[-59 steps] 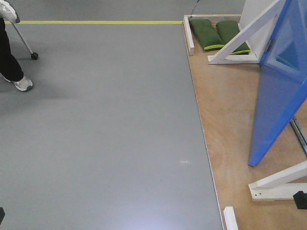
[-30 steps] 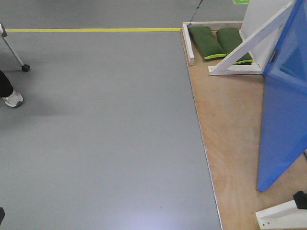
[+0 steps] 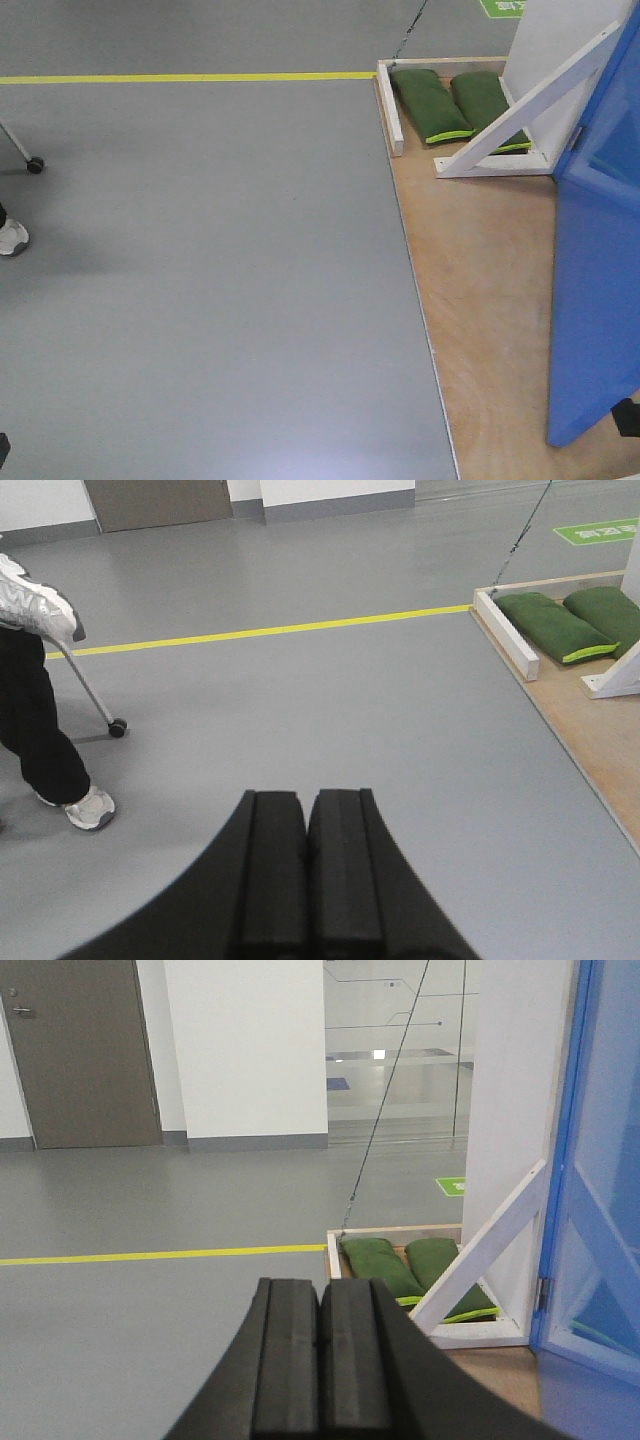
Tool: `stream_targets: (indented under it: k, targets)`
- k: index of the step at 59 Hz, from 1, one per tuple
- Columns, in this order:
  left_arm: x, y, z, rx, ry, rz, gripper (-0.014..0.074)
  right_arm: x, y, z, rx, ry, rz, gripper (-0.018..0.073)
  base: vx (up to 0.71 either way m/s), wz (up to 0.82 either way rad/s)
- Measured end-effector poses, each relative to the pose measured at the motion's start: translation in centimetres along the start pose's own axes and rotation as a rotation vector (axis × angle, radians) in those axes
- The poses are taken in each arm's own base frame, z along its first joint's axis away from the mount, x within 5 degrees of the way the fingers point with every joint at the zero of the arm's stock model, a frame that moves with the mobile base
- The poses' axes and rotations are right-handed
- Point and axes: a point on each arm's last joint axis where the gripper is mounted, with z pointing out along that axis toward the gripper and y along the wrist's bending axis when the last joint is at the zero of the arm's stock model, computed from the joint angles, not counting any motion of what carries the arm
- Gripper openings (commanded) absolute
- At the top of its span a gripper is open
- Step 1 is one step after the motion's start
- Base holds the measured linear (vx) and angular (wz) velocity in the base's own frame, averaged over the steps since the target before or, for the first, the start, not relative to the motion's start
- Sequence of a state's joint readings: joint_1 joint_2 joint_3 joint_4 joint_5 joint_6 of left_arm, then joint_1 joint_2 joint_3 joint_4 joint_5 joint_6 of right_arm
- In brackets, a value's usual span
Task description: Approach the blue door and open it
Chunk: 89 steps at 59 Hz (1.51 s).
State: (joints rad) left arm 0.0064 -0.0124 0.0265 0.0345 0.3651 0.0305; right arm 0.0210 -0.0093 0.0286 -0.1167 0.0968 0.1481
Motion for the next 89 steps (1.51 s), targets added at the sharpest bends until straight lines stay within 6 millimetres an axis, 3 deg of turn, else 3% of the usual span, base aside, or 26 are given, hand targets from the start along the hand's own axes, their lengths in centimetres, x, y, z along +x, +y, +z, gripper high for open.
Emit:
stream_targets:
  k: [89]
  targets:
    - [0.00, 0.00, 0.00, 0.000, 0.000, 0.000, 0.0070, 0.00, 0.00, 0.00, 0.000, 0.000, 0.000, 0.0002, 0.11, 0.00]
